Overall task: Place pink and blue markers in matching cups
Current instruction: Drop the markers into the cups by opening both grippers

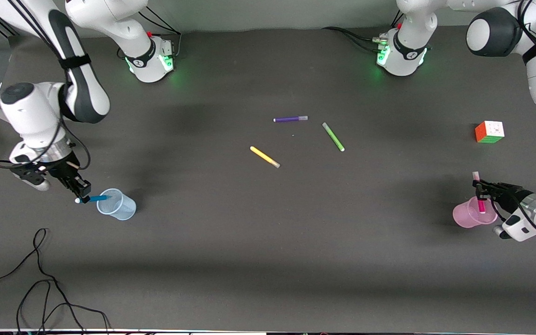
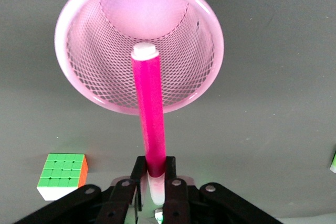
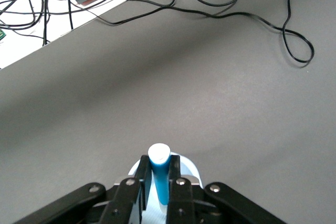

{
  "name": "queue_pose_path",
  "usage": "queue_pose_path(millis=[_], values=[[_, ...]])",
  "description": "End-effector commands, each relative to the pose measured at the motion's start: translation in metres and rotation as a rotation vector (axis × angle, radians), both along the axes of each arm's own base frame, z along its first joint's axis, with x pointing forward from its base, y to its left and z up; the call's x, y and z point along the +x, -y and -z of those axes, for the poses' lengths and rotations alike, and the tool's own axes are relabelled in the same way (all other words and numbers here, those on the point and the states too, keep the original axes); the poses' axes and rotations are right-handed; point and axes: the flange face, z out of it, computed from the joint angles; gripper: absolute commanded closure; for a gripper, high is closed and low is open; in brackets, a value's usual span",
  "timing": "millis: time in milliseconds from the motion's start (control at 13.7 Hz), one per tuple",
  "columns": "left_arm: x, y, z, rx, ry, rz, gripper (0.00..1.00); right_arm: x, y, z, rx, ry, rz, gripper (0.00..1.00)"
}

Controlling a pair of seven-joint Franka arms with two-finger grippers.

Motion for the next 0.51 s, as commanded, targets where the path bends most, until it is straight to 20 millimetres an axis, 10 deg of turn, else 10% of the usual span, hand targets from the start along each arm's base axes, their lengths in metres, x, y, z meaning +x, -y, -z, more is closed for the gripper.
queue_pose_path(millis=[0, 146, 219, 292, 365, 438], values=[[0.003, -0.005, -0.001, 0.002, 0.013, 0.019, 0.48, 0.005, -0.001, 0.012, -0.028, 0.031, 0.001, 1.00], [0.003, -0.004, -0.002, 0.000, 0.012, 0.021, 0.02, 0.007, -0.004, 0.023, -0.034, 0.042, 0.011, 1.00], [0.003, -0.005, -0.004, 0.002, 0.015, 0.020, 0.01, 0.007, -0.008, 0.026, -0.036, 0.047, 0.007, 1.00], [0.004, -0.004, -0.004, 0.000, 0.015, 0.021, 0.01, 0.007, -0.011, 0.027, -0.037, 0.044, 0.001, 0.75], [0.003, -0.004, -0.004, 0.000, 0.014, 0.021, 0.01, 0.007, -0.012, 0.028, -0.039, 0.041, -0.002, 0.03], [0.003, -0.004, -0.005, 0.000, 0.014, 0.021, 0.01, 0.008, -0.012, 0.028, -0.040, 0.040, -0.002, 0.00]])
